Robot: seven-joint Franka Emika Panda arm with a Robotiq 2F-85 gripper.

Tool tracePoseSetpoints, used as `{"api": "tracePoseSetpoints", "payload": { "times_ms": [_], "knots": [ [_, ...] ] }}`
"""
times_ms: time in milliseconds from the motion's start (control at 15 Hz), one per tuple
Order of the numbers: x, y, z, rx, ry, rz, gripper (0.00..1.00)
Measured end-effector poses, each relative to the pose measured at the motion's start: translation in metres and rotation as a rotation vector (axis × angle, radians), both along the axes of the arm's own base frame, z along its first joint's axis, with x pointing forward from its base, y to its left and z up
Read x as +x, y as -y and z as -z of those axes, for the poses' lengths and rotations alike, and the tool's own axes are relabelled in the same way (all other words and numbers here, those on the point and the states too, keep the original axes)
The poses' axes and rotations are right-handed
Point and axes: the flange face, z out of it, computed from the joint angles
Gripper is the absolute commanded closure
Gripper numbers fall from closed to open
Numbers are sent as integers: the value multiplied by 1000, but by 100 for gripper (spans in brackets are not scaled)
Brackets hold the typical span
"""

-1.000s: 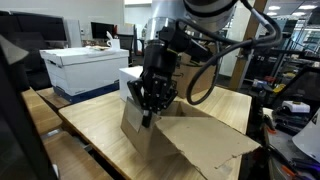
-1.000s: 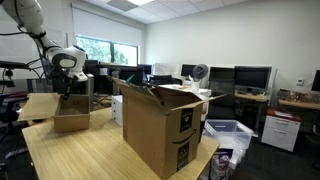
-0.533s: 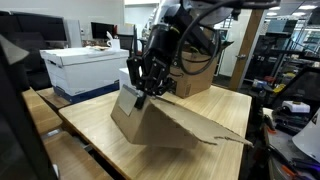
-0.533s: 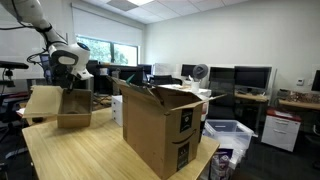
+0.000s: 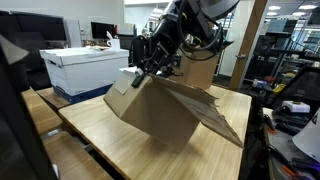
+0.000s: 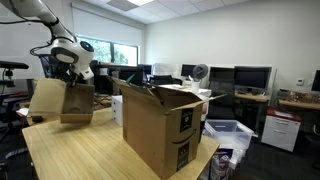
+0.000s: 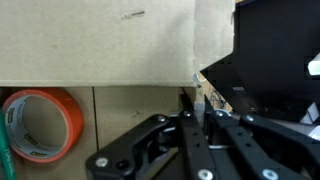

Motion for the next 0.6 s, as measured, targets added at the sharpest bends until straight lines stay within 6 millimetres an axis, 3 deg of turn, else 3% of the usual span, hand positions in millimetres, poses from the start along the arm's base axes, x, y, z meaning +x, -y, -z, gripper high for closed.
{"api": "tracePoseSetpoints", "payload": {
  "times_ms": [600],
  "knots": [
    [-22,27,7,208,50,-42,94]
  ]
}}
